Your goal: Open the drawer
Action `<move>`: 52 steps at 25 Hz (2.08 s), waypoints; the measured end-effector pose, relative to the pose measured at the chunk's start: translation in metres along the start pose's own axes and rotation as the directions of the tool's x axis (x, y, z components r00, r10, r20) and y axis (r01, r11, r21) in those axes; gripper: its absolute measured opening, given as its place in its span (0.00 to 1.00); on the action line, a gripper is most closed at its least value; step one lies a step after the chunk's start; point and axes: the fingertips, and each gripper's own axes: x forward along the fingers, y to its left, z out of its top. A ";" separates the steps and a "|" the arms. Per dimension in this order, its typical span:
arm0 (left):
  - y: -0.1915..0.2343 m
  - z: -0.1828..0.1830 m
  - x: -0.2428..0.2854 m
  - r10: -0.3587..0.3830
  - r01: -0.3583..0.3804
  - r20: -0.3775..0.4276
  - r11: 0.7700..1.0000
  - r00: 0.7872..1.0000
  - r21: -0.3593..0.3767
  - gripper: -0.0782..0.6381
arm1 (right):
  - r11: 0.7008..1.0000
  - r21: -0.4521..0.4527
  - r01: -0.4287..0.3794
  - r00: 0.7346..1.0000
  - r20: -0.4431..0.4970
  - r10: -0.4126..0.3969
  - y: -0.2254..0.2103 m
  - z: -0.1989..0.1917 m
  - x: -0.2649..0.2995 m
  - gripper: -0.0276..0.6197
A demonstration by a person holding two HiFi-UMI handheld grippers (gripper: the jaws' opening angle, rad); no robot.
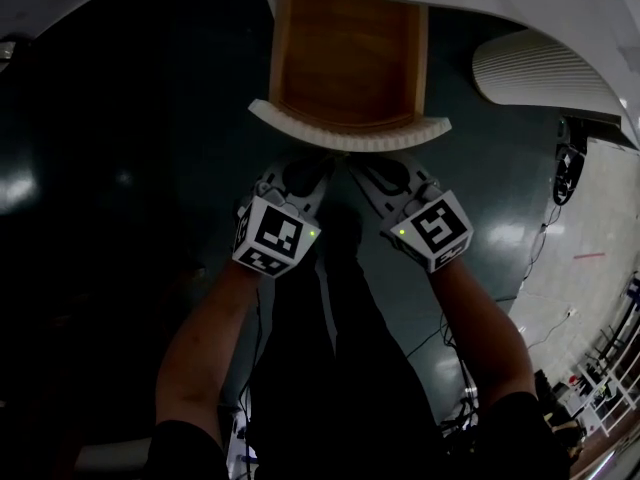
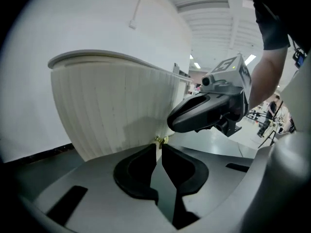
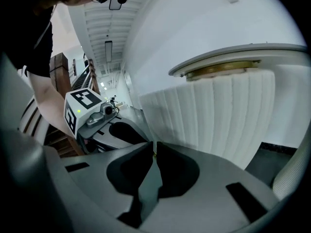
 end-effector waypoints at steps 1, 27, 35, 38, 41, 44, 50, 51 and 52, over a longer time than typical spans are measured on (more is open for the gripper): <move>-0.002 0.006 -0.005 0.010 -0.010 -0.002 1.000 1.000 -0.004 0.17 | 1.000 0.020 0.006 1.000 0.003 -0.006 0.001 0.004 -0.008 0.07; -0.091 0.283 -0.231 0.160 -0.113 0.204 0.968 0.966 -0.223 0.13 | 0.988 0.053 -0.142 0.961 0.248 0.125 0.116 0.250 -0.229 0.07; -0.099 0.315 -0.301 0.165 -0.108 0.231 0.965 0.959 -0.241 0.13 | 0.988 0.026 -0.150 0.929 0.346 0.132 0.165 0.321 -0.260 0.07; -0.100 0.327 -0.326 0.171 -0.108 0.274 0.967 0.946 -0.233 0.13 | 0.989 0.037 -0.141 0.912 0.394 0.115 0.177 0.341 -0.270 0.07; -0.096 0.340 -0.350 0.187 -0.109 0.320 0.963 0.929 -0.245 0.13 | 0.990 0.050 -0.132 0.908 0.408 0.101 0.185 0.356 -0.275 0.07; -0.094 0.348 -0.372 0.216 -0.143 0.340 0.963 0.915 -0.227 0.13 | 0.992 0.030 -0.125 0.906 0.411 0.101 0.195 0.372 -0.282 0.07; -0.098 0.361 -0.415 0.242 -0.161 0.391 0.960 0.888 -0.228 0.13 | 0.996 -0.014 -0.090 0.893 0.442 0.087 0.216 0.397 -0.301 0.07; -0.098 0.362 -0.420 0.250 -0.168 0.401 0.959 0.882 -0.229 0.13 | 0.996 -0.020 -0.086 0.891 0.445 0.086 0.219 0.399 -0.303 0.07; -0.098 0.363 -0.425 0.256 -0.176 0.407 0.958 0.877 -0.225 0.13 | 0.996 -0.025 -0.083 0.890 0.447 0.085 0.222 0.401 -0.304 0.07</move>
